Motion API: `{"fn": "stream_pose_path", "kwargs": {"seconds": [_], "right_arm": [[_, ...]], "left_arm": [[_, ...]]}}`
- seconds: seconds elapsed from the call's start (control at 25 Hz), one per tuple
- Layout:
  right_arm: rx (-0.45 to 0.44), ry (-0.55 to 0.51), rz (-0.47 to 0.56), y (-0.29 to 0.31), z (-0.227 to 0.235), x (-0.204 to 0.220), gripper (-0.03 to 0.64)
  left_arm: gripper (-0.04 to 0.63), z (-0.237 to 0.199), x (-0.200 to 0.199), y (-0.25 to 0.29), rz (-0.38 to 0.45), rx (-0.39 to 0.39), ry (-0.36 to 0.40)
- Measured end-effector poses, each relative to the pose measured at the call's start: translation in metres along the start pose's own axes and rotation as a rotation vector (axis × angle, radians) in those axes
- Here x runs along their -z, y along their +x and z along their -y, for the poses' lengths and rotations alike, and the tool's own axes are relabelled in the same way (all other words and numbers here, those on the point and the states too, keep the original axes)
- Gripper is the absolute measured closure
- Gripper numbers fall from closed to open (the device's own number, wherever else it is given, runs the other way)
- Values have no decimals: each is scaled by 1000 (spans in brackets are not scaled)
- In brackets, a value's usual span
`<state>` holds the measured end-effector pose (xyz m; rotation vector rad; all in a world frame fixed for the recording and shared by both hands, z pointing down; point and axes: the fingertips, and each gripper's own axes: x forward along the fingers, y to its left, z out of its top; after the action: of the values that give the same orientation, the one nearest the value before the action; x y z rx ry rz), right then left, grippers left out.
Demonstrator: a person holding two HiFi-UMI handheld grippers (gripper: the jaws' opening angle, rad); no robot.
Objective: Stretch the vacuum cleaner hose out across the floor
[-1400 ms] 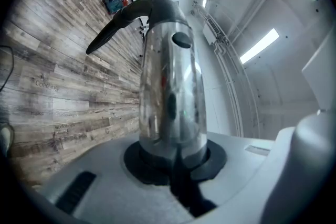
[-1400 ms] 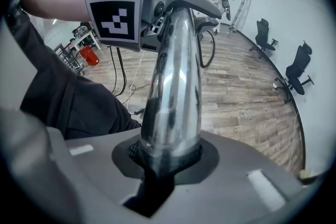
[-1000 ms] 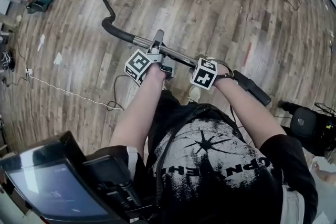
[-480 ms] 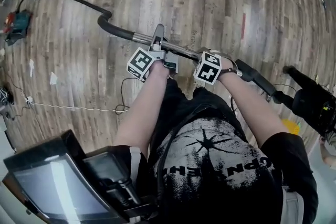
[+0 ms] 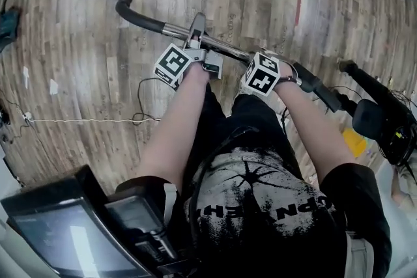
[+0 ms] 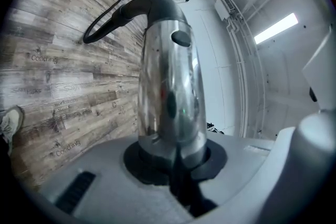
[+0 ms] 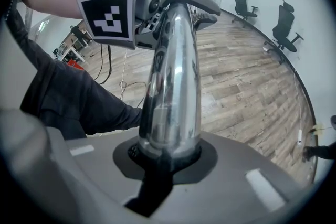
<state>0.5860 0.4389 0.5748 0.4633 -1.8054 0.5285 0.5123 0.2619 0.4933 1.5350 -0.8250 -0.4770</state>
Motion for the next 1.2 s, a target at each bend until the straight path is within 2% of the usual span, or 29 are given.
{"fn": "stream_pose_path", "kwargs": {"seconds": [0.24, 0.6, 0.76, 0.96, 1.16, 1.2], "right_arm": [[-21, -19, 19, 29, 12, 42, 551], [-15, -49, 4, 122, 59, 105, 554], [13, -46, 7, 160, 77, 118, 555], [66, -79, 57, 205, 98, 127, 559], [118, -79, 96, 253, 140, 134, 561], [127, -67, 102, 263, 149, 137, 561]], "left_arm": [[518, -28, 49, 14, -114, -9, 68], [466, -129, 112, 52, -319, -56, 94], [428, -165, 122, 58, -367, -64, 132], [416, -197, 132, 63, -426, -21, 197], [417, -235, 130, 76, -450, 21, 153], [428, -244, 129, 77, -452, 23, 163]]}}
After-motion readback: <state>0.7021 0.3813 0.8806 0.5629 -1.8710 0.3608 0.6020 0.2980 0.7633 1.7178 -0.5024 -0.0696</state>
